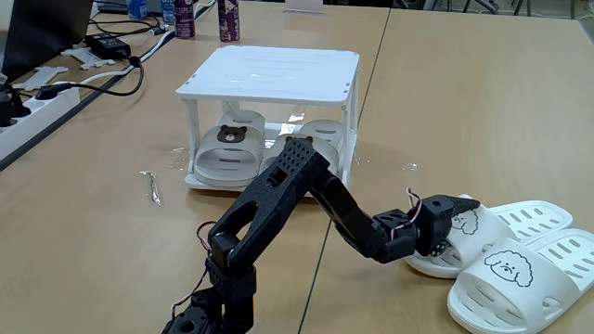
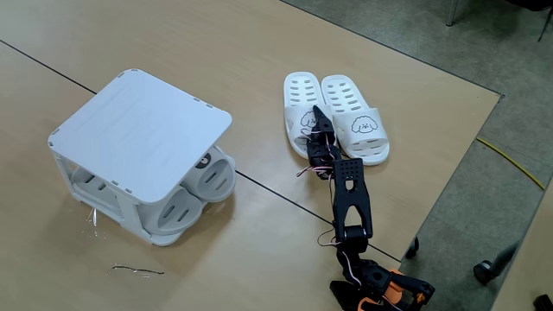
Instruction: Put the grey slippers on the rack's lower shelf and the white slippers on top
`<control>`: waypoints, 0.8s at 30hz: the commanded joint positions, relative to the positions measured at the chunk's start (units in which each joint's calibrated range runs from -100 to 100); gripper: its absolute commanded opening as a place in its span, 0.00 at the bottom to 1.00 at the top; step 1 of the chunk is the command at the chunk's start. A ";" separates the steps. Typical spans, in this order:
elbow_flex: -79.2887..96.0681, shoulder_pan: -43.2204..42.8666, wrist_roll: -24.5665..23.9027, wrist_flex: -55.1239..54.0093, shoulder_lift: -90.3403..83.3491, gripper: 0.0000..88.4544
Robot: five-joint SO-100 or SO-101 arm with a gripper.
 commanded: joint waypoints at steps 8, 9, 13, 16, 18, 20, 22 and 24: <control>-2.51 0.36 0.42 4.21 -16.97 0.01; -2.42 0.44 0.42 7.49 -20.34 0.01; -2.33 1.26 0.42 17.58 -34.48 0.01; -2.33 1.92 0.42 25.09 -44.32 0.01; -2.33 2.25 0.42 30.78 -49.87 0.01; -2.33 2.33 0.42 35.53 -55.17 0.01; -2.33 2.33 0.42 39.76 -59.21 0.01; -2.51 2.33 0.42 45.80 -63.42 0.01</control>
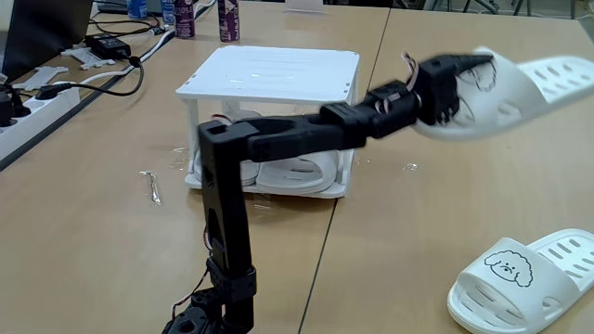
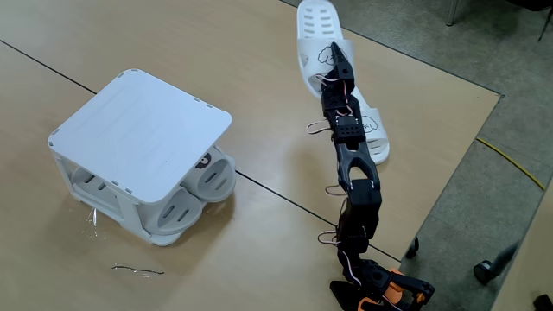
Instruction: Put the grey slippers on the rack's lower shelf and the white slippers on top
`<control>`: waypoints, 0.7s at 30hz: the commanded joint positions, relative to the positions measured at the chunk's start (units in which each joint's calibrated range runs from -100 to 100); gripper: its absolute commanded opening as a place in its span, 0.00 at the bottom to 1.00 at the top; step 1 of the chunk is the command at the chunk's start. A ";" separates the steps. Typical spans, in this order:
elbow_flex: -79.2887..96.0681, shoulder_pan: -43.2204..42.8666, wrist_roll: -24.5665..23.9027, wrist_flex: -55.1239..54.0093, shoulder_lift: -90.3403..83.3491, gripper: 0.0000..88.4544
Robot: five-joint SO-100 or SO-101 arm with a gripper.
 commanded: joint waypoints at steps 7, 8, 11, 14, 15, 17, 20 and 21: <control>-2.69 -5.78 0.42 23.31 -28.08 0.01; -2.60 -7.75 0.42 24.60 -29.43 0.01; -2.42 -17.70 0.42 26.33 -32.79 0.01; -2.60 -28.72 0.42 26.33 -33.63 0.01; -2.69 -32.09 0.42 26.33 -33.63 0.01; -2.60 -38.84 0.42 26.33 -33.72 0.01; -2.42 -48.13 0.42 26.33 -33.05 0.01; -2.33 -50.60 0.42 26.33 -32.79 0.01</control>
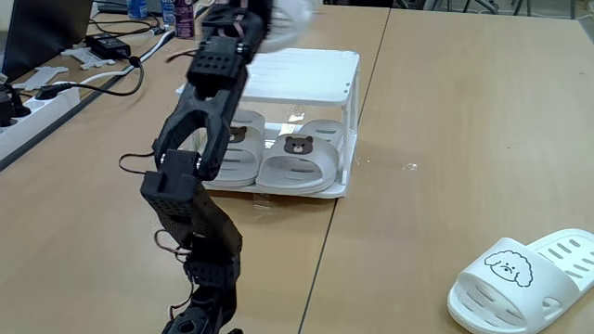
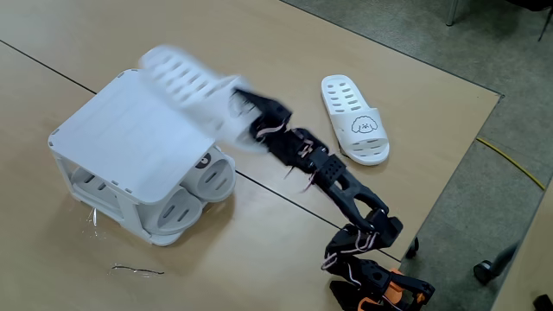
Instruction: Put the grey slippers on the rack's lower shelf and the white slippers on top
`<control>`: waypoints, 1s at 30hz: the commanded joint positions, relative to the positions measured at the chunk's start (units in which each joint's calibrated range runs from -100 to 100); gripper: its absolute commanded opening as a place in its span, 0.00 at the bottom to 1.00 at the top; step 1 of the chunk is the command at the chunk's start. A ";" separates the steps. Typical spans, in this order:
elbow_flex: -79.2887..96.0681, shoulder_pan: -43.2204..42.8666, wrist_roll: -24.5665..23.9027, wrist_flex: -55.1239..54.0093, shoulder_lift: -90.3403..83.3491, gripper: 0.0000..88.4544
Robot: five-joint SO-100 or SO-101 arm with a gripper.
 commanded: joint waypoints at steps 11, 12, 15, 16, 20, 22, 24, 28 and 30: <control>-17.85 -18.96 0.42 -0.54 20.21 0.01; -21.28 -18.71 0.42 -0.54 23.32 0.01; -32.46 -17.64 0.42 -0.54 32.83 0.01; -35.53 -16.90 0.42 -0.54 35.52 0.01; -45.45 -14.93 0.42 -0.54 45.03 0.01; -49.87 -14.35 0.42 -0.54 49.40 0.01; -53.12 -12.87 0.42 -0.54 52.35 0.01; -57.63 -10.90 0.42 -0.54 57.31 0.01; -59.44 -10.08 0.42 -0.54 59.50 0.01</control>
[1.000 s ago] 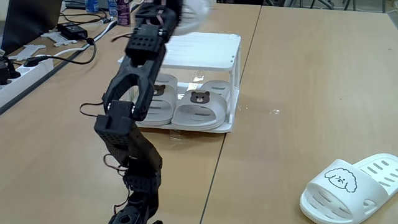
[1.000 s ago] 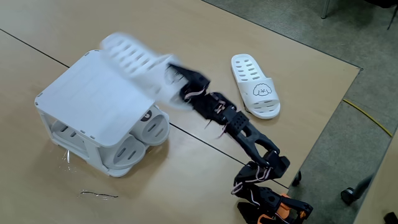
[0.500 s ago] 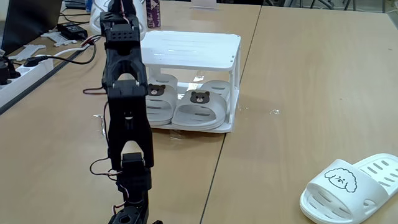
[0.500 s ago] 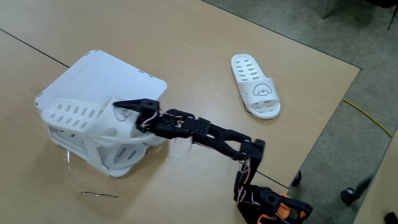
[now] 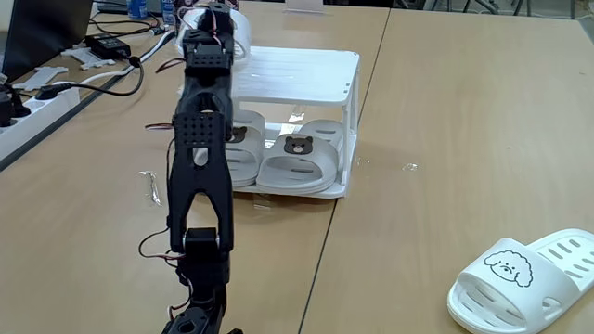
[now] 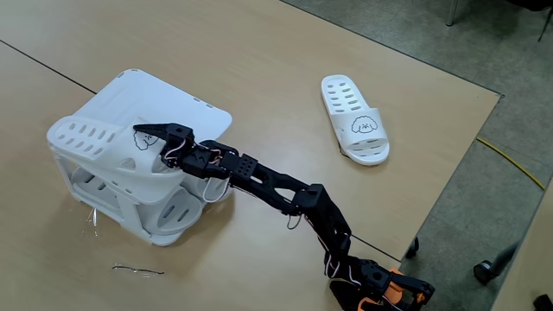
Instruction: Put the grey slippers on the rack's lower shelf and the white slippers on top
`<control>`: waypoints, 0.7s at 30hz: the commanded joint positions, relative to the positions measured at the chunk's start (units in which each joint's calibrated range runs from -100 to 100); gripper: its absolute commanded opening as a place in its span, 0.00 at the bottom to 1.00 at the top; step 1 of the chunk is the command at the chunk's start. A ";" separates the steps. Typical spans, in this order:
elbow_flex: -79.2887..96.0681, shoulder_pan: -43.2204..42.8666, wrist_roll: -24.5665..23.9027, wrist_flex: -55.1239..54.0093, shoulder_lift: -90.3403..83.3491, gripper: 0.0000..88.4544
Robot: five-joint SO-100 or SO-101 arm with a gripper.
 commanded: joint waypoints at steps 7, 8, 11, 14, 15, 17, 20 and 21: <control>-10.57 2.94 0.42 -0.63 2.65 0.01; -10.57 2.86 0.42 -0.63 2.82 0.01; -10.57 2.53 0.42 -0.72 2.90 0.08; -10.21 2.53 0.42 -0.72 2.82 0.26; -9.85 2.53 0.42 -0.72 2.39 0.29; -9.76 2.53 0.42 -0.63 2.14 0.34; -9.58 2.61 0.42 -0.37 1.05 0.34; -8.31 2.61 0.42 -0.37 0.04 0.34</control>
